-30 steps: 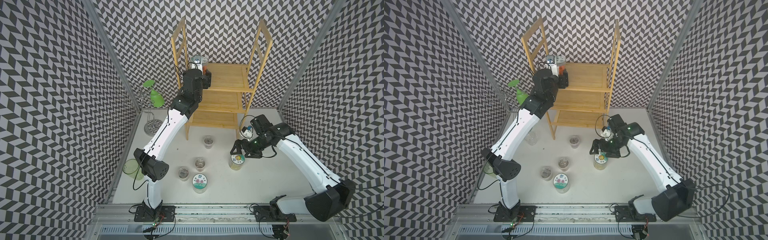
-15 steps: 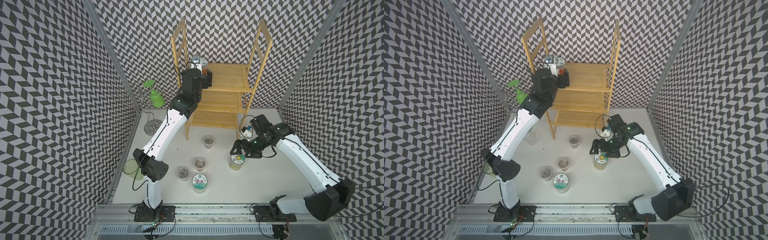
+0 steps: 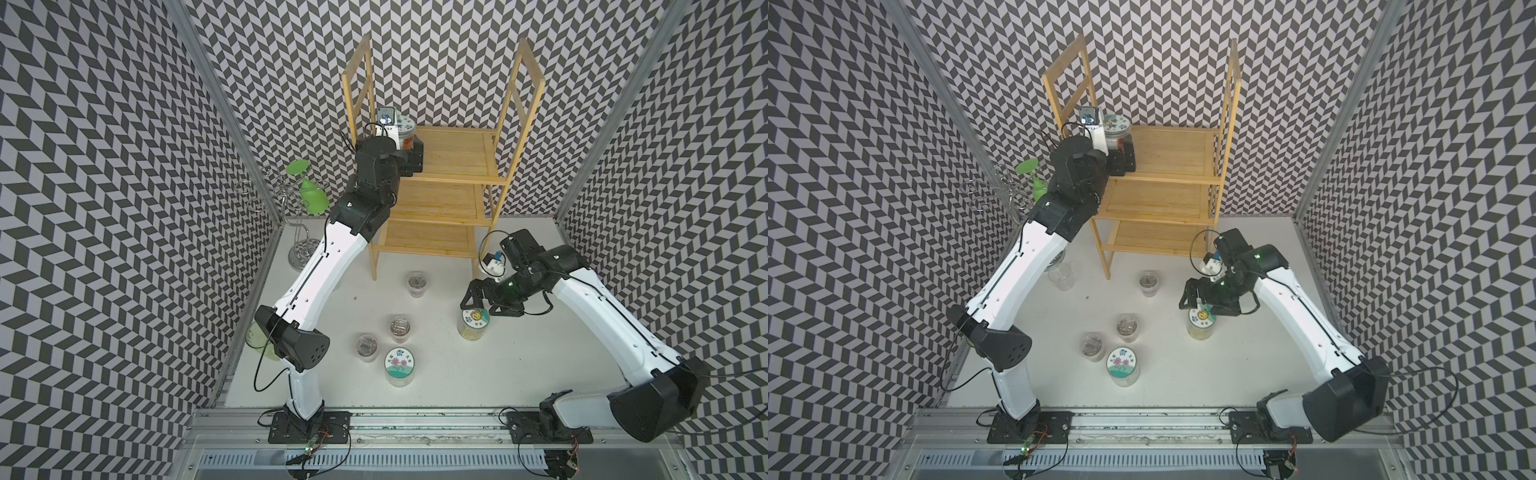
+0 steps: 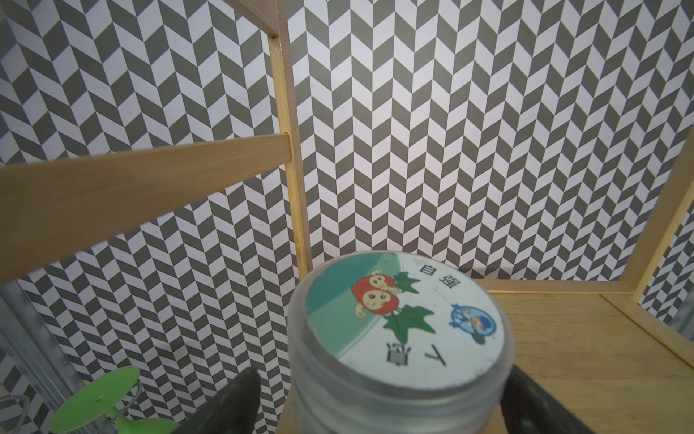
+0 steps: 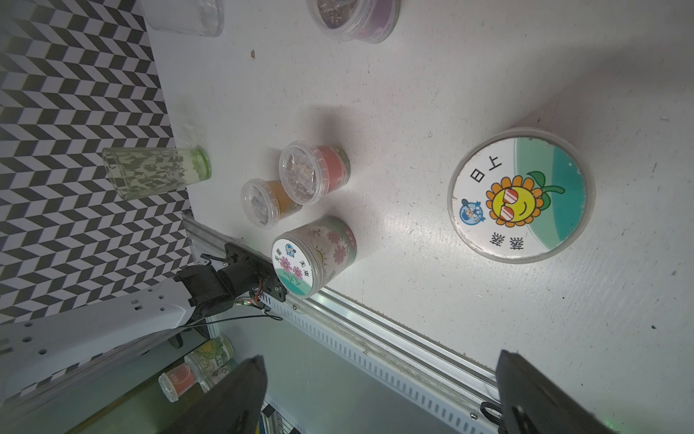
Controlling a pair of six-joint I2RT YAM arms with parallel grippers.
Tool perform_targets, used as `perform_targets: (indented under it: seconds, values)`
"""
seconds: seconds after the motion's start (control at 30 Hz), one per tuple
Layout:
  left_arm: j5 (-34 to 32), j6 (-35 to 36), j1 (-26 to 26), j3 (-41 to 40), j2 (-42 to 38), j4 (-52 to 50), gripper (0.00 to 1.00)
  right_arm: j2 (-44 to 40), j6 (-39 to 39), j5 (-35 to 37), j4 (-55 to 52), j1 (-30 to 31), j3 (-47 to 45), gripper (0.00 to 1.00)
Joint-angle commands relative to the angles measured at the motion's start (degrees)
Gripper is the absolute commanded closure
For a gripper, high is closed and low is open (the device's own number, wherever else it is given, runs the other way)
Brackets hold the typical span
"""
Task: Place the seed container on the shelf
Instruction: Place the seed jar on the shelf.
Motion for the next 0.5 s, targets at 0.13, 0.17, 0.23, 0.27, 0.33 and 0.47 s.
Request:
perform_targets:
  seconds: [0.13, 0.17, 0.23, 0.27, 0.33, 0.47]
  values:
    - [-2.1, -0.2, -1.5, -1.2, -2.5, -1.0, 0.00, 0.1, -0.5, -0.4, 0.3, -0.3, 1.1, 0.00]
    - [-2.3, -0.1, -1.8, -1.5, -2.7, -1.2, 0.01, 0.1, -0.5, -0.5, 0.3, -0.3, 1.1, 0.00]
    - [-2.9, 0.2, -2.3, -2.7, -3.4, -1.0, 0.00, -0.2, -0.5, -0.4, 0.2, -0.3, 0.9, 0.01]
    - [-3.2, 0.1, -2.4, -3.3, -3.9, -1.0, 0.01, -0.2, -0.5, -0.3, 0.1, -0.3, 0.8, 0.00]
    - [-3.4, -0.4, -2.4, -4.6, -4.8, -1.0, 0.00, -0.4, -0.5, -0.3, 0.0, -0.3, 0.7, 0.00]
    - [-3.9, -0.8, -3.0, -6.7, -6.6, -0.8, 0.00, -0.6, -0.6, -0.3, -0.3, -0.2, 0.8, 0.00]
